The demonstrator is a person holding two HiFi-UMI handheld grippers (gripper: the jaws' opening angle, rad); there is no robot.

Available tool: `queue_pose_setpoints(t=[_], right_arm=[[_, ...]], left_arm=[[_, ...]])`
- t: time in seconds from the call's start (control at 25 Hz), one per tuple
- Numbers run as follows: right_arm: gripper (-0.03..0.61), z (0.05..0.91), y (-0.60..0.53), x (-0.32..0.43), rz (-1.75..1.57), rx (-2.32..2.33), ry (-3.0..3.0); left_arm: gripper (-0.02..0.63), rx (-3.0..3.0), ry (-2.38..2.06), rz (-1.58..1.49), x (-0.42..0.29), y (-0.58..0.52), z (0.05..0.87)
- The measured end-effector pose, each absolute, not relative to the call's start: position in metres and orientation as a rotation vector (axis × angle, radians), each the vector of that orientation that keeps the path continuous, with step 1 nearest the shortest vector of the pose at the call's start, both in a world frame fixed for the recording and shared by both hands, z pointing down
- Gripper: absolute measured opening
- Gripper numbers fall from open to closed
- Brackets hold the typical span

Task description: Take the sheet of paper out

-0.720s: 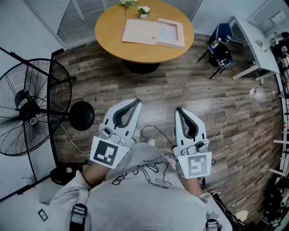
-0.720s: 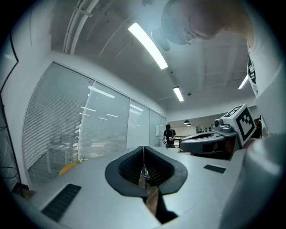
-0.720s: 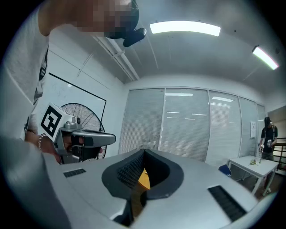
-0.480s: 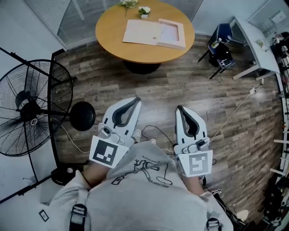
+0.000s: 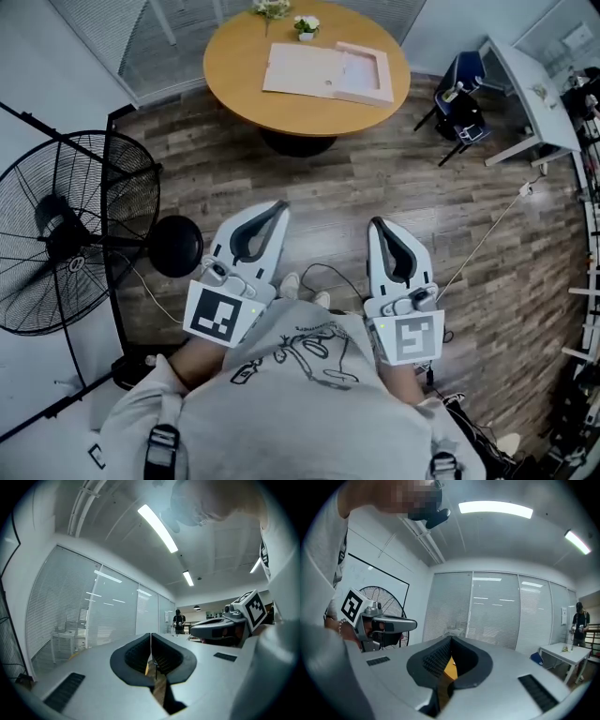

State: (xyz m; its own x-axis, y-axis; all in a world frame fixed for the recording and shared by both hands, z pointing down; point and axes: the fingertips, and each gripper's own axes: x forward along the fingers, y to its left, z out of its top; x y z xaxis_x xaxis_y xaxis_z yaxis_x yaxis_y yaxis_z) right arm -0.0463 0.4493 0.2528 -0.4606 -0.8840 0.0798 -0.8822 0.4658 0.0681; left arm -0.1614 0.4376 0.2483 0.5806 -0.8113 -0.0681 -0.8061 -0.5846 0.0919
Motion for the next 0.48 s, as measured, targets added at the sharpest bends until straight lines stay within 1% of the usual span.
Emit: queue_pose_setpoints(t=[0.48], right_arm=[[0.008,0.260,0.436,-0.059,-0.038,1.570,-2.577]], left_arm=[[0.025,2.751,-1.370,-0.146,-0.185,0.420,0.253]])
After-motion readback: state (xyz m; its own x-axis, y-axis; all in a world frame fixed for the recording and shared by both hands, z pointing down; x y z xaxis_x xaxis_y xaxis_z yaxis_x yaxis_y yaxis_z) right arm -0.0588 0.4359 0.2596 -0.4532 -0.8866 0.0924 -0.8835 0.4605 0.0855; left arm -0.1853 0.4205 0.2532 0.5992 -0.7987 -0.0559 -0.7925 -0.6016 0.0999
